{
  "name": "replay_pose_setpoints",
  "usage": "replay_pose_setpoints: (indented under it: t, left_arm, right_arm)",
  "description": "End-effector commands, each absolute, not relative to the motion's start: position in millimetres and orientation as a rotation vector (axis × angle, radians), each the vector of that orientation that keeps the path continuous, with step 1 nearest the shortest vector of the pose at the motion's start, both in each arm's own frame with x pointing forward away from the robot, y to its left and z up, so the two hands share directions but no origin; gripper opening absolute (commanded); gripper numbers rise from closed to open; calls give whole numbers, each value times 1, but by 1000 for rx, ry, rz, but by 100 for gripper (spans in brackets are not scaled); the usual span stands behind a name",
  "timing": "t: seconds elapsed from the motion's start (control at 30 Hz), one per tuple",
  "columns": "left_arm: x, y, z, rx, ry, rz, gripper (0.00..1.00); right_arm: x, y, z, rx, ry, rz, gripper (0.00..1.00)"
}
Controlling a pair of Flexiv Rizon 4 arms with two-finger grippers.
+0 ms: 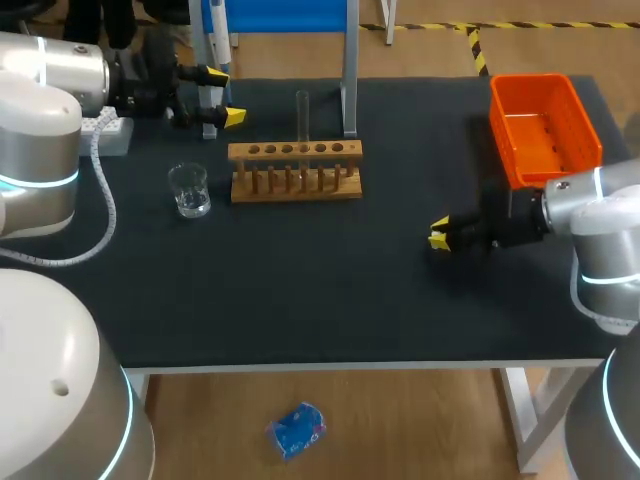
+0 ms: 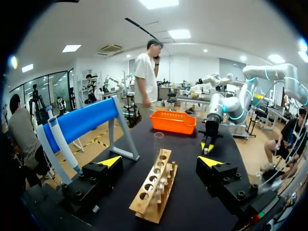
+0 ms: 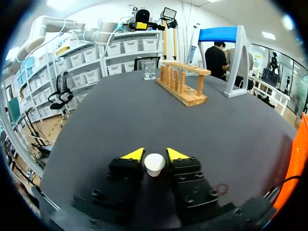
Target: Invert the test tube, pick up the pipette, mount the tip to pipette, aspirate from beaker and dispense into the tube, eject the tip, return the pipette, and cap with the stopper.
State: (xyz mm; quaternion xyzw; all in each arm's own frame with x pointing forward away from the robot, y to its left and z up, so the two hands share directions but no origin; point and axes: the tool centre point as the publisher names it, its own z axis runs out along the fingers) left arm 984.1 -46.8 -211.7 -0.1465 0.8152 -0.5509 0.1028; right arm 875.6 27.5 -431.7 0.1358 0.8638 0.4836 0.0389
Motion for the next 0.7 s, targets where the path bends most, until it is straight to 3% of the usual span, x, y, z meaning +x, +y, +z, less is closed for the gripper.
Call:
replay_pose_setpoints:
  t: [0.03, 0.7]
  left_arm:
    - [983, -46, -211, -433, 2406, -1625, 100]
    - [983, -46, -211, -433, 2406, -1625, 100]
  right_arm:
    - [875, 26, -433, 414, 2641, 1489, 0]
    - [879, 38, -386, 341, 2631, 1451, 0]
